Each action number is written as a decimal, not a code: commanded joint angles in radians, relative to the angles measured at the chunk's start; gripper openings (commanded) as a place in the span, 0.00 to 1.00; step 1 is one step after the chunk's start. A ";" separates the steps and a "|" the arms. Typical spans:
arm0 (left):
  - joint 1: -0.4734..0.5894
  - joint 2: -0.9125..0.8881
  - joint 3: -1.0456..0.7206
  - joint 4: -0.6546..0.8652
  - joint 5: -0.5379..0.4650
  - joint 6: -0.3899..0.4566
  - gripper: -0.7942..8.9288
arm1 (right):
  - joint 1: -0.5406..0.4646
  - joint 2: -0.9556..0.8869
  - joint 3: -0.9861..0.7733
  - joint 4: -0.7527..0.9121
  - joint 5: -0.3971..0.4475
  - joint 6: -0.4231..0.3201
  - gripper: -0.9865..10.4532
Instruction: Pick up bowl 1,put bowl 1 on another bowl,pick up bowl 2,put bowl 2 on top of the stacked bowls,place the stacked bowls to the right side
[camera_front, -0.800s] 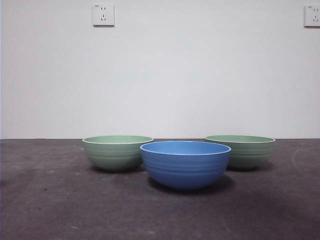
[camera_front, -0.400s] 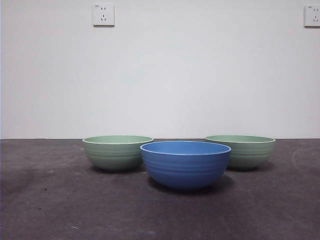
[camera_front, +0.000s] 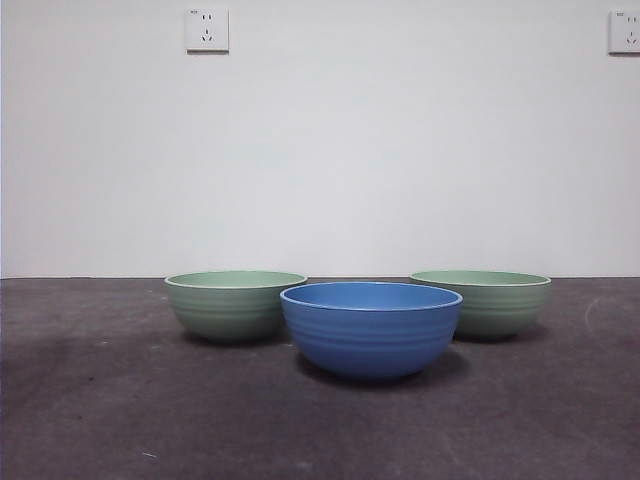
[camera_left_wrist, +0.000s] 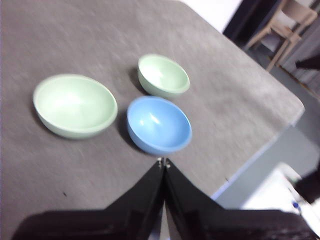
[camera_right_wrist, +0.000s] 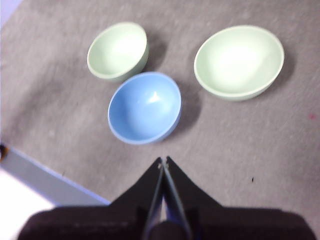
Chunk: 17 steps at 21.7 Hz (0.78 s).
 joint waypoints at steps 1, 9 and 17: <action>-0.014 0.006 0.009 -0.044 0.014 0.060 0.07 | 0.008 0.009 0.008 -0.032 0.000 -0.050 0.08; -0.023 0.006 0.010 -0.069 0.010 0.068 0.12 | 0.009 0.010 0.008 -0.042 0.000 -0.045 0.10; -0.023 0.006 0.010 -0.078 0.009 0.037 0.64 | 0.009 0.010 0.008 -0.042 0.004 -0.003 0.56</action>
